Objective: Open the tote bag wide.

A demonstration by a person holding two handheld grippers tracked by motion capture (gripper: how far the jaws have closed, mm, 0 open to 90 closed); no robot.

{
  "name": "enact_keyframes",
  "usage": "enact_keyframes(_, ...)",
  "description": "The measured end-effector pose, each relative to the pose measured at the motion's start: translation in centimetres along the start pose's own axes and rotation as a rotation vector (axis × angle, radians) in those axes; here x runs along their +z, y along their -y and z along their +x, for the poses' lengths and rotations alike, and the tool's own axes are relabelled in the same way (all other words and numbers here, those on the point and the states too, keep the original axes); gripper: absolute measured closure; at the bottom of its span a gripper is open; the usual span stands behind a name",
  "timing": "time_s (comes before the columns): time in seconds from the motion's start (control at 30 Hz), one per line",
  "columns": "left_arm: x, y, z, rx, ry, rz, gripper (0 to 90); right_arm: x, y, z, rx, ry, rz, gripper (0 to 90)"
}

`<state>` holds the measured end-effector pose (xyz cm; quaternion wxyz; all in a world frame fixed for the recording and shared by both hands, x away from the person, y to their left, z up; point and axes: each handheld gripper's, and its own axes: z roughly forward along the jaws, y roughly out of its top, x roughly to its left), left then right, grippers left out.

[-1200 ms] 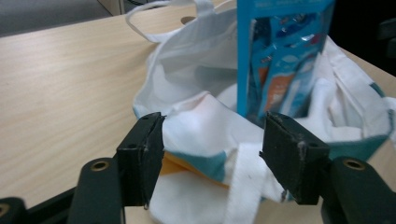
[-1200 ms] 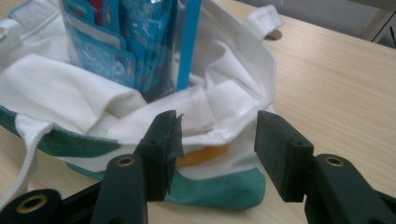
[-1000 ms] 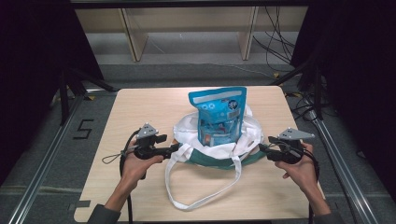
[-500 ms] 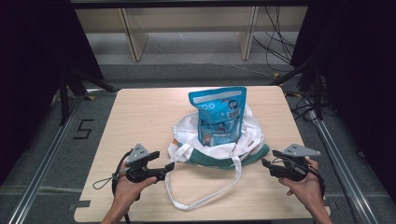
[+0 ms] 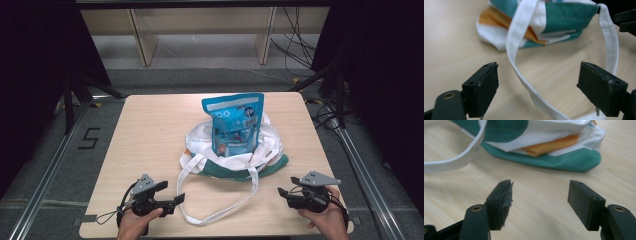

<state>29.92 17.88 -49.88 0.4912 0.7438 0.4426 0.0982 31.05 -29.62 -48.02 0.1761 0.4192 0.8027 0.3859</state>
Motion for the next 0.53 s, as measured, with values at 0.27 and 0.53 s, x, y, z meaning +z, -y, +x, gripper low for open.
enact_keyframes(0.27,0.4,0.2,-0.6,0.115,-0.044,0.045,16.1,0.3,1.4,1.0,-0.054,0.002,0.055,34.7)
enact_keyframes(0.53,0.6,0.1,-0.5,0.135,-0.038,0.051,16.1,0.9,1.5,1.0,-0.084,0.004,0.08,33.3)
